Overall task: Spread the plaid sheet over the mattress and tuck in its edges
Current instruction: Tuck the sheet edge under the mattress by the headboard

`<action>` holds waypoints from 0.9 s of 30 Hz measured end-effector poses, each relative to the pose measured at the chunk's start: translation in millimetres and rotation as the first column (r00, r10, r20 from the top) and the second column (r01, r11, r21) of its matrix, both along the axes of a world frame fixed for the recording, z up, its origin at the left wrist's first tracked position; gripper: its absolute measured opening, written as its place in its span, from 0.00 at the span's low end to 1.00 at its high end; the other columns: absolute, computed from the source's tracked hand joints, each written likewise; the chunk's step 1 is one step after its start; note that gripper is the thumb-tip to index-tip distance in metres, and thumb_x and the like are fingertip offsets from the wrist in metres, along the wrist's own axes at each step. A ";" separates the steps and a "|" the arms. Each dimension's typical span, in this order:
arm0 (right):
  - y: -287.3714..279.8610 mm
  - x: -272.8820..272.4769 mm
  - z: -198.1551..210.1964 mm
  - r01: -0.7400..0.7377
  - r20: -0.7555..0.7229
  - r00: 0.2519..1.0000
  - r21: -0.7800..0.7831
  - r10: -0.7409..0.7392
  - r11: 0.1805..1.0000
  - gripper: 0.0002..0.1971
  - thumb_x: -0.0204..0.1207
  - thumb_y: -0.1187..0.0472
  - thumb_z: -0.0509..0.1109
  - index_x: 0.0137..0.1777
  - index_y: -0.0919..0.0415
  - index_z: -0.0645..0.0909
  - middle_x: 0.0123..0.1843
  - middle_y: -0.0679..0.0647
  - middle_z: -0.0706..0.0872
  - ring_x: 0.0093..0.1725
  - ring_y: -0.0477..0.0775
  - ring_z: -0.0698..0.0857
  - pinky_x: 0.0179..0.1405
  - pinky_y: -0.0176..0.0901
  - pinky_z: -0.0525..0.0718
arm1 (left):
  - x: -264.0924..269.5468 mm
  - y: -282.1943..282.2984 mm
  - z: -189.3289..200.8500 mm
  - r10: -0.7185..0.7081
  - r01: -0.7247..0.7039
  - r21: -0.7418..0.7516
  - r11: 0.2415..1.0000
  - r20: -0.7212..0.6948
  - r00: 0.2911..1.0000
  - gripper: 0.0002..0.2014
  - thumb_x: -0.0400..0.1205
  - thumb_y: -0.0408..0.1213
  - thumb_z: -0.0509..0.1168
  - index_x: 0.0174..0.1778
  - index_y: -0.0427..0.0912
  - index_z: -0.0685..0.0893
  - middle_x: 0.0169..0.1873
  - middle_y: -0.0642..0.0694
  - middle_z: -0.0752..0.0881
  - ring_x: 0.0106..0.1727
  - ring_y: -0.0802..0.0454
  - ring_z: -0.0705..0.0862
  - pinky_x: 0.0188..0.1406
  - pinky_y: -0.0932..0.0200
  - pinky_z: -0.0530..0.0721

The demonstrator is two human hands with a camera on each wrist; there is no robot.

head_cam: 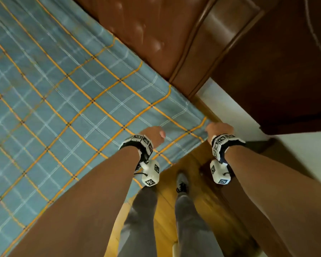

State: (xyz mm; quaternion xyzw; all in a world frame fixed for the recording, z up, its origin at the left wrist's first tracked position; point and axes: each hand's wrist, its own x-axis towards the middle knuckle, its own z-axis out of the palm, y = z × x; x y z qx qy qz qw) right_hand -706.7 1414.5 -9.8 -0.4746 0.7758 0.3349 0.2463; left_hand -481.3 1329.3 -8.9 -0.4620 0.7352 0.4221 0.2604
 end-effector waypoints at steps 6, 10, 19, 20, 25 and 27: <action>20.7 -17.8 -29.8 -0.034 0.080 0.996 0.023 0.032 0.999 0.21 0.78 0.69 0.66 0.69 0.50 0.79 0.63 0.56 0.86 0.61 0.62 0.86 0.50 0.52 0.83 | -26.8 28.2 -3.1 0.012 -0.012 -0.011 1.000 0.012 1.000 0.13 0.84 0.37 0.60 0.64 0.47 0.82 0.65 0.45 0.82 0.66 0.43 0.81 0.66 0.52 0.79; 22.4 -10.2 -30.5 -0.069 0.164 0.984 0.027 0.064 0.997 0.15 0.73 0.63 0.71 0.60 0.54 0.81 0.55 0.56 0.87 0.54 0.63 0.87 0.44 0.50 0.84 | -21.4 29.1 4.7 0.056 -0.055 -0.047 0.997 0.028 0.998 0.13 0.83 0.38 0.62 0.63 0.47 0.82 0.63 0.45 0.83 0.65 0.44 0.81 0.65 0.51 0.80; -18.7 36.4 40.7 0.098 0.424 0.905 -0.134 -0.033 0.986 0.24 0.79 0.53 0.69 0.74 0.54 0.74 0.74 0.56 0.78 0.70 0.61 0.79 0.67 0.52 0.80 | 26.8 9.8 69.5 0.129 -0.127 -0.199 0.972 -0.002 0.992 0.15 0.82 0.41 0.62 0.64 0.49 0.81 0.66 0.46 0.80 0.66 0.43 0.81 0.66 0.49 0.79; -27.9 45.1 52.0 0.090 0.446 0.895 -0.157 -0.011 0.984 0.26 0.79 0.52 0.68 0.77 0.52 0.72 0.76 0.55 0.77 0.71 0.60 0.79 0.68 0.51 0.80 | 35.1 4.8 79.7 0.145 -0.144 -0.220 0.965 -0.011 0.989 0.15 0.82 0.41 0.62 0.65 0.50 0.81 0.66 0.45 0.79 0.67 0.43 0.80 0.67 0.48 0.79; -75.0 98.6 91.3 0.050 0.535 0.843 -0.198 0.065 0.979 0.25 0.81 0.52 0.65 0.78 0.52 0.70 0.76 0.53 0.78 0.69 0.58 0.81 0.68 0.51 0.80 | 91.8 -24.2 105.8 0.241 -0.239 -0.292 0.926 -0.030 0.970 0.16 0.83 0.42 0.62 0.67 0.51 0.80 0.69 0.43 0.76 0.68 0.40 0.78 0.69 0.45 0.77; -92.0 118.8 91.3 0.035 0.531 0.844 -0.203 0.080 0.979 0.23 0.81 0.52 0.64 0.76 0.53 0.72 0.72 0.53 0.80 0.67 0.58 0.81 0.66 0.51 0.81 | 115.6 -38.5 101.7 0.283 -0.277 -0.309 0.910 -0.027 0.959 0.19 0.82 0.42 0.63 0.71 0.51 0.77 0.72 0.42 0.75 0.71 0.40 0.75 0.71 0.44 0.75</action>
